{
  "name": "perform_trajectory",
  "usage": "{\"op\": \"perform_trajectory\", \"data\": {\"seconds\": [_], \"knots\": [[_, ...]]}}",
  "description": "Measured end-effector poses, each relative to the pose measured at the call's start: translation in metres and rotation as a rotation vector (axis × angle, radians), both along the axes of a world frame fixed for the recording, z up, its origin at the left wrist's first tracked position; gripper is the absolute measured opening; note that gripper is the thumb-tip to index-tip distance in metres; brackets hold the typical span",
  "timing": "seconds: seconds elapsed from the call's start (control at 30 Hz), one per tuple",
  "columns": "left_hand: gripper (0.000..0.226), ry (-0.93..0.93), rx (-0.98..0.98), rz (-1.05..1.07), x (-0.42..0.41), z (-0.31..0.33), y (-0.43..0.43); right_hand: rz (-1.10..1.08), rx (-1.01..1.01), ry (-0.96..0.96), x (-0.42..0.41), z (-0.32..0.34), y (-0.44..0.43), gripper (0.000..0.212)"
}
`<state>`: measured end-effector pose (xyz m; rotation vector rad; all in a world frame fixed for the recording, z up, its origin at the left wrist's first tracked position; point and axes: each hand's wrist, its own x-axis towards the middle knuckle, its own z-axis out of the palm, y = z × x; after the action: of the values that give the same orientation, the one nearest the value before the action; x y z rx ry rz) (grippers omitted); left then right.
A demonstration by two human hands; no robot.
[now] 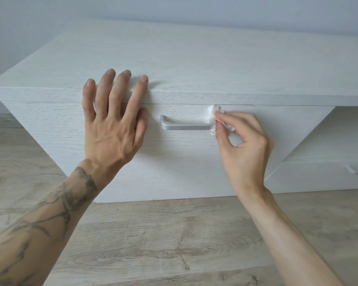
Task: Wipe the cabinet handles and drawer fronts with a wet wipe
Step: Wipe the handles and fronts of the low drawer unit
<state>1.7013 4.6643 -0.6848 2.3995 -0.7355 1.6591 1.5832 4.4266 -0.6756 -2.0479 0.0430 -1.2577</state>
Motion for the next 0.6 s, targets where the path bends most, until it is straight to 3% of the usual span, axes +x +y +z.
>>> {"op": "perform_trajectory", "data": {"seconds": [0.33, 0.6], "knots": [[0.055, 0.027, 0.003, 0.005, -0.004, 0.002, -0.002, 0.097, 0.281, 0.027, -0.003, -0.003, 0.012, 0.021], [0.054, 0.088, 0.006, 0.006, -0.013, 0.007, -0.002, 0.115, 0.204, 0.062, -0.012, -0.002, 0.008, 0.027]]}}
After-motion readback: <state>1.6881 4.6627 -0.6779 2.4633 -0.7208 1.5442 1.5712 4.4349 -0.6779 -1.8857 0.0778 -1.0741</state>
